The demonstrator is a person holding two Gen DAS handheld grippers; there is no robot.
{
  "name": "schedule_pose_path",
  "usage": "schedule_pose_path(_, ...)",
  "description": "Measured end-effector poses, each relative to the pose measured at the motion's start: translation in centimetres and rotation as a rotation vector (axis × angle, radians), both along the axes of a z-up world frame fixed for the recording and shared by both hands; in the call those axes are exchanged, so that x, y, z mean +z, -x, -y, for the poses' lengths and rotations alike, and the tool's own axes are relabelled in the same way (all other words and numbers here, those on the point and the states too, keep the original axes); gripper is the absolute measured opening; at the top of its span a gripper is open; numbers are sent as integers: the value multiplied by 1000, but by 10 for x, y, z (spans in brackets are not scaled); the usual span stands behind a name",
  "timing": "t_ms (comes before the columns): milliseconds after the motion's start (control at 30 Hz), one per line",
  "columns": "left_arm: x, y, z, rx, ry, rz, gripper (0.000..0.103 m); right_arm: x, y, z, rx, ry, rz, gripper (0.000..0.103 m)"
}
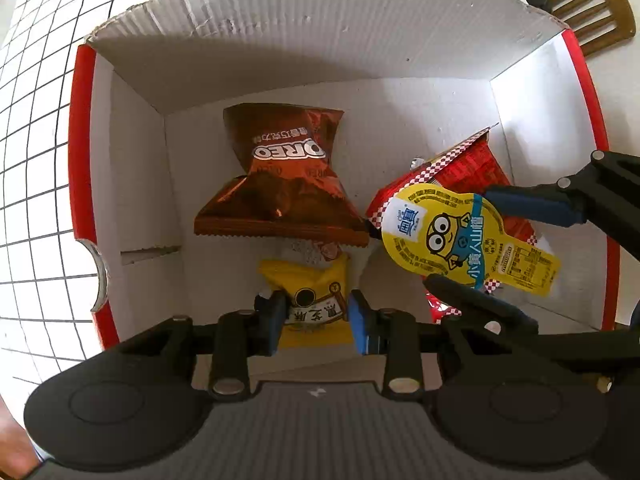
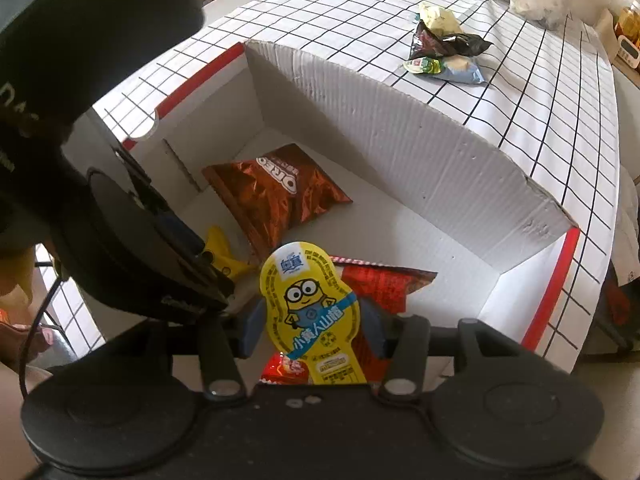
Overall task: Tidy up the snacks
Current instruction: 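Open both tools to drop the yellow packet and Minion pack into the box, then move both tools back toward the black bag in the pile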
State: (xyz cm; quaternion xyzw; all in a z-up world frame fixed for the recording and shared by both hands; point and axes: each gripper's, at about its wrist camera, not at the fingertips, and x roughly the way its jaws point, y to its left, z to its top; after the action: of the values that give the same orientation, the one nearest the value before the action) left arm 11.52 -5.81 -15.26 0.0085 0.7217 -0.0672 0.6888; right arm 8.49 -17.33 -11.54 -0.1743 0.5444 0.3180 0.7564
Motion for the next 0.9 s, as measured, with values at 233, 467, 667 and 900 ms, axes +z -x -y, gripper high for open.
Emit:
schedule_pose_path(233,16,0,-9,2,21,39,42,14,0,5,-14,-35,17,63)
schedule_pose_path(467,46,5,-5,-9,25,123,52,33,-3,16,-38,-85,30,70)
schedule_pose_path(667,80,3,-8,-16,15,234,57,57,-12,27,-75,-145,59,79)
schedule_pose_path(900,117,-6,-14,-25,-13,397,66,80,-33,38,-136,-221,81,87)
